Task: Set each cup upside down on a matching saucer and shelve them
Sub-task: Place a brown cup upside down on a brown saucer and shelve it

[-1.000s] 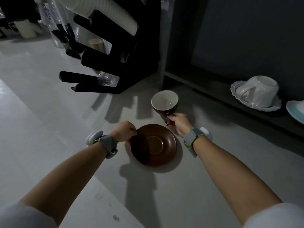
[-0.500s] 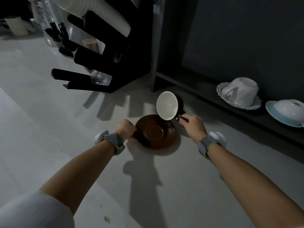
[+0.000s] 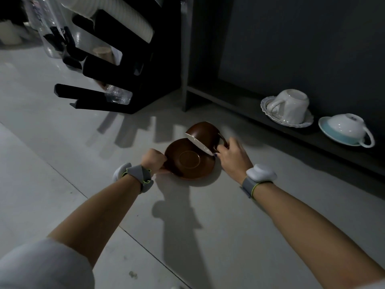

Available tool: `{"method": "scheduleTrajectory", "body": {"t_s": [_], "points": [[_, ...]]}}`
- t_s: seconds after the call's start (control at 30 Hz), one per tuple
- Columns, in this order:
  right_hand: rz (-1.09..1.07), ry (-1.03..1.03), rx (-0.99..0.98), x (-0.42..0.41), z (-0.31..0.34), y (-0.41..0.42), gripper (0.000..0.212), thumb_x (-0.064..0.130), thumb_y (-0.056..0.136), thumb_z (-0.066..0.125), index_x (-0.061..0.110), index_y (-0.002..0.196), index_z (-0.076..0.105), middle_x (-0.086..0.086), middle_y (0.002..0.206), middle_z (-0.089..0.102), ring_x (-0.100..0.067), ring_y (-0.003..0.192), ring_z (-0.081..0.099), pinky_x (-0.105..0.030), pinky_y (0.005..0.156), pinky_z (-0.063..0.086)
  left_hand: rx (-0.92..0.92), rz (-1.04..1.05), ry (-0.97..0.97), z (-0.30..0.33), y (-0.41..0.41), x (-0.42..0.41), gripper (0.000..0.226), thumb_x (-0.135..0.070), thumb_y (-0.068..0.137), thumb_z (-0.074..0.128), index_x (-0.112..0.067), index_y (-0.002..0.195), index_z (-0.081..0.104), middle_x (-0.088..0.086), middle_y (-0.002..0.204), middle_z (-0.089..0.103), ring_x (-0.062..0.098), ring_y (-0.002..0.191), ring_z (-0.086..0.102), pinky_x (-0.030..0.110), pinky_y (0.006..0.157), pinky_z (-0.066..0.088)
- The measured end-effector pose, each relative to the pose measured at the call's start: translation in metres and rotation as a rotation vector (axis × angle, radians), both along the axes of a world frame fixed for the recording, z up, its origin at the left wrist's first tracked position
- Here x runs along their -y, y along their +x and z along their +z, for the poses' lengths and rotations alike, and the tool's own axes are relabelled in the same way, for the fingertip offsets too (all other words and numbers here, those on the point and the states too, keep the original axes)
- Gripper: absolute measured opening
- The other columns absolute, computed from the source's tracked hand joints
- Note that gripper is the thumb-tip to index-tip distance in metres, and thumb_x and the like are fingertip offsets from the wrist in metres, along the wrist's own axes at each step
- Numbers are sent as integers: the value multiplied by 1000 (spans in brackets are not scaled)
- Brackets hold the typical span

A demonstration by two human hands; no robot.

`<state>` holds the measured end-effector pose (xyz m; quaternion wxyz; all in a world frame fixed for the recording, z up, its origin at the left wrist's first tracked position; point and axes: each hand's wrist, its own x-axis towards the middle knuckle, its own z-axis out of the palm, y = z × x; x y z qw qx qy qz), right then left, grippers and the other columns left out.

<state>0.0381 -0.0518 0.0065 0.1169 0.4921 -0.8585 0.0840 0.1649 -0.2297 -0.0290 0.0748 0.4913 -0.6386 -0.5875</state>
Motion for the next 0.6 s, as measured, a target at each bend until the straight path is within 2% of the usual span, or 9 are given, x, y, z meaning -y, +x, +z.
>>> {"method": "scheduleTrajectory", "body": {"t_s": [0.07,0.13,0.23,0.27,0.33,0.4,0.5,0.6], "points": [[31,13,-87,-1,4,6,22,2,53,86,-2,62,66,-22,62,59,-37,53,62,-26,40,47,-24,10,29,-1,0,1,18,5,88,47,1,73,56,21,96,60,35,82,63,44,75,60],[64,31,-148,-1,3,11,22,3,50,87,1,60,67,-17,59,60,-32,51,61,-22,40,46,-35,25,59,-1,2,0,23,5,88,47,0,67,56,20,92,61,31,68,60,33,56,58],[112,52,-228,2,0,16,8,-3,61,69,3,57,67,-14,58,60,-28,50,60,-22,41,46,-62,48,109,0,6,-3,24,6,88,47,-1,66,56,19,85,60,27,62,59,31,49,57],[123,62,-262,4,-1,18,12,-1,63,60,5,55,67,-12,57,60,-26,49,60,-21,41,46,-75,59,129,0,7,-2,25,7,88,46,0,66,56,18,81,60,27,62,59,30,46,56],[135,89,-291,5,0,20,6,1,57,65,6,53,66,-11,57,60,-25,48,60,-22,41,46,-83,64,139,-1,7,-2,26,6,88,46,-1,66,56,16,76,59,26,62,59,30,46,56],[158,128,-313,7,-3,25,11,1,49,75,6,52,65,-10,57,61,-25,48,60,-23,42,47,-82,55,137,-3,8,-2,26,6,88,47,-2,66,57,14,73,59,26,62,59,29,48,56],[166,166,-345,9,-6,32,8,4,48,71,10,49,66,-6,58,62,-22,48,59,-22,44,48,-81,40,130,-5,8,-2,27,5,88,48,-3,65,57,12,70,59,25,62,59,27,49,56],[165,178,-348,9,-11,37,11,7,48,76,12,48,66,-5,59,63,-21,49,59,-22,45,48,-85,24,130,-6,7,0,26,5,88,48,-3,65,57,11,71,60,25,63,59,34,63,59]]}}
